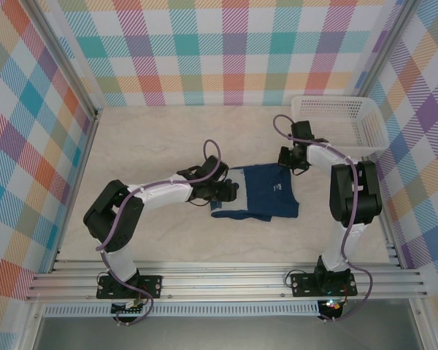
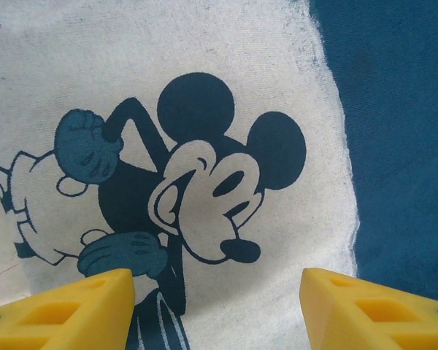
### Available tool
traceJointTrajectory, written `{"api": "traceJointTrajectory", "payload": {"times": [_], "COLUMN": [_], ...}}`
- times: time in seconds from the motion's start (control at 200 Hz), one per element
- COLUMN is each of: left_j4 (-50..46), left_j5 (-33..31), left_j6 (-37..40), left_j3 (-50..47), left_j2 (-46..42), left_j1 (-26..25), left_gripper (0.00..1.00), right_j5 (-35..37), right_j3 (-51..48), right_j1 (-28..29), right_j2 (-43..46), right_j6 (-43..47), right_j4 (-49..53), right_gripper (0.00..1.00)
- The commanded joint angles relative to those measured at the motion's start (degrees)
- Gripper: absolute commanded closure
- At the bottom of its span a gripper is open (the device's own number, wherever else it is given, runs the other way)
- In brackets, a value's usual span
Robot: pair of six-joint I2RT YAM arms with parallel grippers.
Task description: Fold the inside-out t-shirt
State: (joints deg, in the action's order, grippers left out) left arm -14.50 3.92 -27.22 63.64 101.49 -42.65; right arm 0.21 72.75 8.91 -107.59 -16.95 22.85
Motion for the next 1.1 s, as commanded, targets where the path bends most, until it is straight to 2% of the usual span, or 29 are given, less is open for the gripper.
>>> {"api": "traceJointTrajectory", "payload": {"times": [0.0, 0.22, 0.5, 0.64, 0.765, 0.925, 1.095], "left_j4": [1.6, 2.3, 3.1, 3.6, 3.5, 1.1, 3.5], "left_j5": [1.1, 1.7, 2.0, 3.9, 5.7, 8.2, 4.5], "left_j6": [1.2, 1.0, 1.2, 1.3, 1.7, 6.5, 10.6], "left_j3": [-1.6, -4.1, -6.3, -5.6, -5.1, -3.1, -2.5], "left_j2": [-0.4, -0.2, 0.1, 0.8, 1.0, -2.0, -8.0], "left_j1": [-0.5, -1.3, -3.5, -5.6, -9.0, -13.3, -10.8], "left_gripper": [0.39, 0.39, 0.39, 0.4, 0.4, 0.39, 0.36], "right_j5": [-2.0, -2.5, -0.8, 1.4, 1.3, -3.5, -10.2], "right_j3": [2.2, 3.5, 9.0, 11.5, 9.1, -0.5, -12.7], "right_j1": [0.1, 1.3, 1.7, 1.9, 2.6, 3.0, 3.7], "right_j2": [3.9, 5.0, -2.6, -5.1, 0.2, 11.3, 20.5], "right_j6": [1.6, 1.9, 4.0, 5.7, 5.4, 1.2, -4.4], "right_j4": [0.2, 0.3, 1.3, 5.4, 8.3, 10.7, 10.7], "right_gripper": [1.0, 1.0, 1.0, 0.76, 0.61, 0.56, 0.53]}}
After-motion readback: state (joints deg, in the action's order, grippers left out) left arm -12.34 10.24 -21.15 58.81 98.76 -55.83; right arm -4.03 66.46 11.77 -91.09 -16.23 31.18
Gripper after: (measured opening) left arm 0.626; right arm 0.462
